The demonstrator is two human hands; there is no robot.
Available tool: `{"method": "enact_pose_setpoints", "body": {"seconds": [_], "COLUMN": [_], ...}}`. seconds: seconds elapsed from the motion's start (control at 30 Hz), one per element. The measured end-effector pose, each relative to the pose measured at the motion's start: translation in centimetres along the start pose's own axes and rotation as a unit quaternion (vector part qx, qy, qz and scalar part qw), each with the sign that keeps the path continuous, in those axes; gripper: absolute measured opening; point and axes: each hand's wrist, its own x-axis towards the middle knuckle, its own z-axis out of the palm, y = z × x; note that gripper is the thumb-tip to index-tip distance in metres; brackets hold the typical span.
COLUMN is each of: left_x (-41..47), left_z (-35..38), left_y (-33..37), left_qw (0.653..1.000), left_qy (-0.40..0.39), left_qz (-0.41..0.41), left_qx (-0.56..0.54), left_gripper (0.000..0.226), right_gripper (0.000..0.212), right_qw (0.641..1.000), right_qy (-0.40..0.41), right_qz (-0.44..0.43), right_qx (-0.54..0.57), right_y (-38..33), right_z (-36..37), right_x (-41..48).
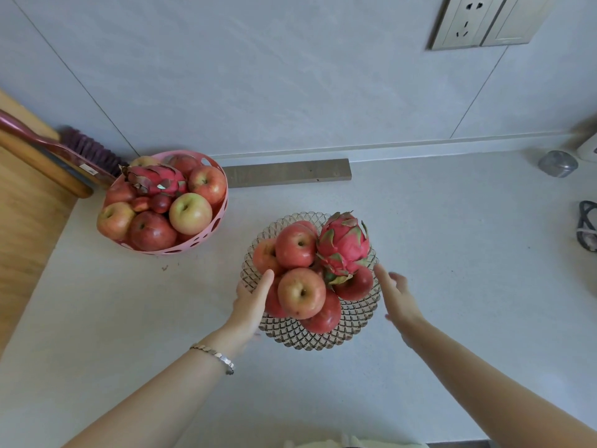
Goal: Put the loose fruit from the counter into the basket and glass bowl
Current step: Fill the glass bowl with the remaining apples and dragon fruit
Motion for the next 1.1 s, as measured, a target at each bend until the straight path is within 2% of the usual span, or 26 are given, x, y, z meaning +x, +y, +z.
{"method": "enact_pose_setpoints", "body": {"seconds": [0.07,0.13,0.23,0.33,0.4,0.53,0.67,0.73,0.8,0.83,0.9,0.97,1.03,1.1], "left_x": [0.3,0.2,-0.3,-1.1,-1.5,-1.2,-1.0,-0.9,-0.9,-0.9,-0.6,-0.5,-0.5,-0.5], "left_z": [0.2,0.5,0.6,0.8,0.9,1.3,1.6,1.6,1.4,1.2,0.5,0.1,-0.1,0.1], "left_y": [0.1,0.7,1.6,1.7,1.5,1.1,0.7,0.8,0.9,1.0,0.7,0.3,-0.2,-0.5], "left_qw": [0.999,0.997,0.985,0.961,0.94,0.921,0.91,0.905,0.903,0.905,0.916,0.945,0.978,0.997], "left_qy": [0.015,0.036,0.048,0.031,-0.008,-0.02,0.002,0.001,0.005,0.013,0.051,0.088,0.098,0.061], "left_qz": [0.03,0.065,0.145,0.238,0.283,0.292,0.302,0.303,0.309,0.312,0.301,0.234,0.137,0.034], "left_qx": [0.016,0.031,0.079,0.138,0.193,0.256,0.284,0.297,0.297,0.287,0.261,0.21,0.125,0.035], "left_gripper": [0.084,0.079,0.081,0.062,0.062,0.063,0.062,0.061,0.065,0.068,0.08,0.091,0.093,0.088], "right_gripper": [0.101,0.089,0.081,0.077,0.07,0.058,0.065,0.076,0.09,0.088,0.072,0.066,0.071,0.079], "right_qw": [0.993,0.978,0.962,0.961,0.963,0.966,0.956,0.957,0.966,0.971,0.978,0.988,0.999,0.995], "right_qy": [0.029,0.011,-0.004,0.041,0.044,0.011,-0.005,-0.055,-0.101,-0.098,-0.051,0.011,0.022,-0.033], "right_qz": [-0.117,-0.207,-0.255,-0.255,-0.249,-0.243,-0.241,-0.214,-0.194,-0.194,-0.198,-0.155,-0.041,0.084], "right_qx": [0.001,-0.016,-0.093,-0.097,-0.091,-0.081,-0.166,-0.189,-0.138,-0.101,-0.046,-0.022,-0.008,0.031], "right_y": [-1.2,-3.3,-5.5,-6.1,-6.0,-5.0,-5.1,-5.7,-6.0,-5.9,-5.2,-3.5,-1.5,-0.1], "right_z": [0.5,1.1,2.3,2.8,2.7,2.7,2.6,2.1,1.3,0.8,0.0,-0.6,-0.5,0.2], "right_x": [-0.5,-0.5,0.3,0.5,0.2,-0.8,-0.4,0.1,0.4,0.4,0.4,1.0,1.4,1.3]}}
